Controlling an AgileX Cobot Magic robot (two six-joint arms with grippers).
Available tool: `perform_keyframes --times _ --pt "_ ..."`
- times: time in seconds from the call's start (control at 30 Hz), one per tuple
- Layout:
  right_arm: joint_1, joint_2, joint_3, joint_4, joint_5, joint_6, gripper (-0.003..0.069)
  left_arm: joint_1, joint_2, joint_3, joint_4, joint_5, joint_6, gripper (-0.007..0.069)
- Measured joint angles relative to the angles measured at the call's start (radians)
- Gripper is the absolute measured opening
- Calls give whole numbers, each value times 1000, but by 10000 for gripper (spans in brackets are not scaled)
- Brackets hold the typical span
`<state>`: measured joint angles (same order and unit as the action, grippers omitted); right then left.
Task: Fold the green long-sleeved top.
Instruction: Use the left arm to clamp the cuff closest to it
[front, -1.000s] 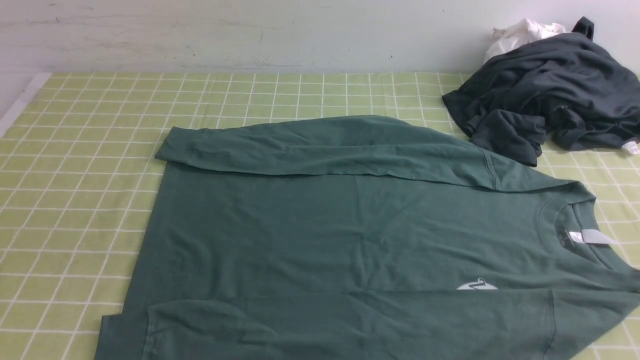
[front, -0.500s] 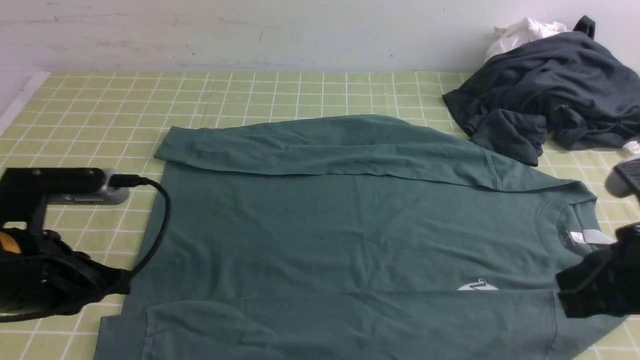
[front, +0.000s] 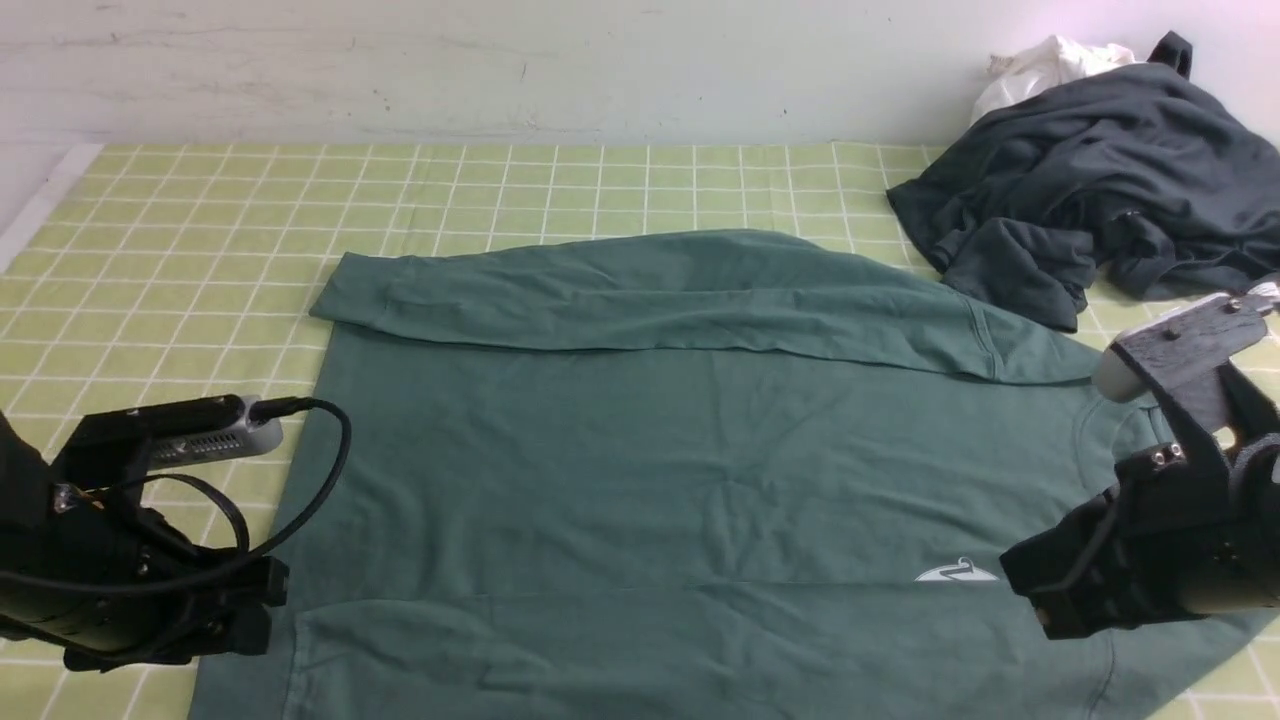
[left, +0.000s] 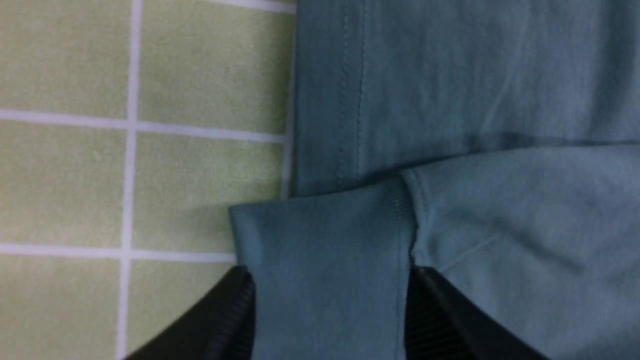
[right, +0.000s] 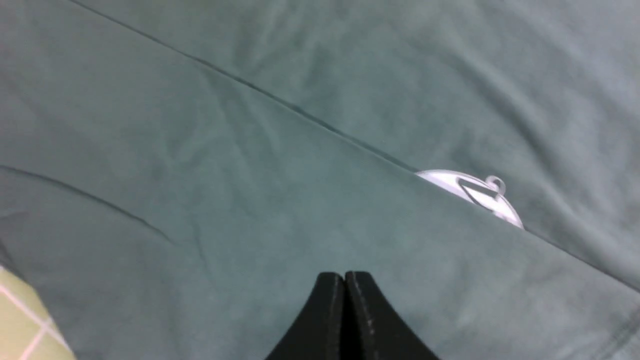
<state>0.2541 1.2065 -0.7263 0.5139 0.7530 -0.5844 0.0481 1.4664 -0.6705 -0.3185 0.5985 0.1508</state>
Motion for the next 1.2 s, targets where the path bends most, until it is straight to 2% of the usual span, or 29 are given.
perform_keyframes --times 0.27,0.4,0.47,0.63,0.67,0.7,0.87,1.07,1.2 --pt "0 0 0 69 1 -74 -16 0 109 -5 -3 -74 -32 429" --pt "0 0 0 72 1 -80 -16 0 122 -14 -3 -72 -32 405" --pt "0 0 0 73 1 -80 -16 0 128 -21 2 -71 -31 352" --pt "0 0 0 77 1 -80 -16 0 129 -51 2 -21 -18 139" --pt "0 0 0 77 1 -80 -16 0 119 -67 1 1 -7 67" --pt "0 0 0 77 2 -80 -16 0 110 -78 0 11 0 51" --pt "0 0 0 81 10 -89 -16 -5 33 -119 -4 61 20 41" --pt "0 0 0 81 10 -91 -16 -64 -75 -210 -5 88 110 41" --pt "0 0 0 81 11 -91 -13 -70 -61 -254 8 156 97 41"
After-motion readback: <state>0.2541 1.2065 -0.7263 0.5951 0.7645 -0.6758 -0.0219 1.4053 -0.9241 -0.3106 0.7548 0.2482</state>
